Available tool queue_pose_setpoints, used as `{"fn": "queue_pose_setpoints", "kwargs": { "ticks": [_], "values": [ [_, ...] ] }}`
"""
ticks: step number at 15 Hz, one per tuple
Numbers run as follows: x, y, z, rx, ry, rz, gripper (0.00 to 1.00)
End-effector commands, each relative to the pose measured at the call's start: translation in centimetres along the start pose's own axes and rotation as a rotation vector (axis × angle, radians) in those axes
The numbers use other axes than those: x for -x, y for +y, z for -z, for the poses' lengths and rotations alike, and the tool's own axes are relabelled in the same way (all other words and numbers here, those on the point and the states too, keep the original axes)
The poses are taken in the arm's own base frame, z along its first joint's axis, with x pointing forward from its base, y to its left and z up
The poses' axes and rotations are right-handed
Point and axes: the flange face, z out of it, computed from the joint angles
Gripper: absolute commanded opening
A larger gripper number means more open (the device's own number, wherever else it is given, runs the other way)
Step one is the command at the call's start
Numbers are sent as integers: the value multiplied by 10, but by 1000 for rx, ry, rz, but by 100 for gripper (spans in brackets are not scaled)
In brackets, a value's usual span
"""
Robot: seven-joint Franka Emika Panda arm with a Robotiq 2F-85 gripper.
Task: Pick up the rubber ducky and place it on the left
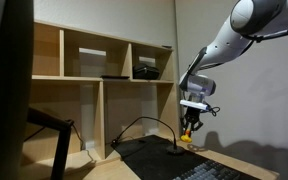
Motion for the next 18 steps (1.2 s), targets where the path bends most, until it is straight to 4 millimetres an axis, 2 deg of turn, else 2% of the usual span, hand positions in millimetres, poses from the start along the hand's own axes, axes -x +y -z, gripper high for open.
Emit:
{"fn": "queue_pose_setpoints", "kwargs": {
  "ticks": [1, 3, 4, 5, 6, 8, 9, 10, 11, 15, 17, 18],
  "values": [
    [81, -17, -27, 32, -92, 177, 6],
    [129, -31, -47, 57, -132, 291, 6],
    [149, -37, -50, 37, -187, 330, 6],
    [113, -43, -54, 57, -137, 256, 6],
    [128, -49, -58, 60, -148, 273, 24],
    [129, -52, -59, 64, -143, 270, 24],
    [123, -48, -57, 64, -138, 261, 6],
    [128, -45, -70, 110, -164, 279, 6],
    [141, -47, -77, 127, -209, 329, 6],
    [218, -73, -105, 127, -335, 533, 6],
    [255, -78, -120, 148, -398, 626, 6],
    [266, -79, -124, 148, -426, 676, 6]
  ]
}}
